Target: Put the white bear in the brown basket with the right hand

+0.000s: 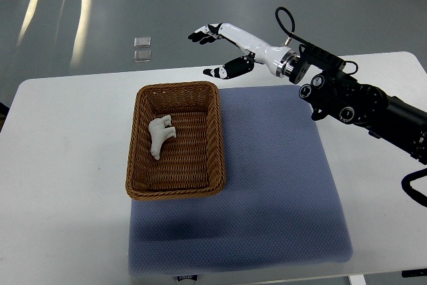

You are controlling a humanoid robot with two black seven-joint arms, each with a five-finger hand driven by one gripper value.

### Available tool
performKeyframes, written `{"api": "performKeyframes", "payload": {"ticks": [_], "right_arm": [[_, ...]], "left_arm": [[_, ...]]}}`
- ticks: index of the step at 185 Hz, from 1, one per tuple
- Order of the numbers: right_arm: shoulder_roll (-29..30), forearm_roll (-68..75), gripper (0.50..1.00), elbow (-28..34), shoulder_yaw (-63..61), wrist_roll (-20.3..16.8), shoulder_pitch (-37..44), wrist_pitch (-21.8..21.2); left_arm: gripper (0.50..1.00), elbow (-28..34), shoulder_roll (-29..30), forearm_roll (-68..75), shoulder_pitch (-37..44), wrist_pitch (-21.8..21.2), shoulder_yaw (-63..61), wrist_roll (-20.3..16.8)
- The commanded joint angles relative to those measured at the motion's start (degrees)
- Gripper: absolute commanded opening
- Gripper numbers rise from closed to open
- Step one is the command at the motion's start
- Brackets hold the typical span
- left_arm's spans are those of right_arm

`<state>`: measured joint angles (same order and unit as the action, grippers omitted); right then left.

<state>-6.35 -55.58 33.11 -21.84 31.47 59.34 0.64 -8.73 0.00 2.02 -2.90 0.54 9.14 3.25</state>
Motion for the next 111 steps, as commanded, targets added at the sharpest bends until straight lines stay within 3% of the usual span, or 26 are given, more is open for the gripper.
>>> {"api": "performKeyframes", "payload": {"ticks": [1,56,74,111], "right_arm": [[-0.33,10.04,0.789,-2.61,-3.38,-1.05,-1.95,-1.08],[-4.37,38.78,0.858,-3.67,-5.67,-5.89,-6.70,-2.49],[-5.52,43.09,0.895,-3.76,-5.67,-7.03,-7.40,-3.28],[-6.31,48.28,0.917,-3.76,-7.16,-7.47,-9.69,-4.69]], "left_arm": [[1.000,-0.06,0.00,0.00,0.00,-0.02,0.00,0.00],[1.000,0.02,0.00,0.00,0.00,-0.02,0.00,0.00],[1.000,0.02,0.00,0.00,0.00,-0.02,0.00,0.00],[1.000,0.02,0.00,0.00,0.00,-0.02,0.00,0.00]]}}
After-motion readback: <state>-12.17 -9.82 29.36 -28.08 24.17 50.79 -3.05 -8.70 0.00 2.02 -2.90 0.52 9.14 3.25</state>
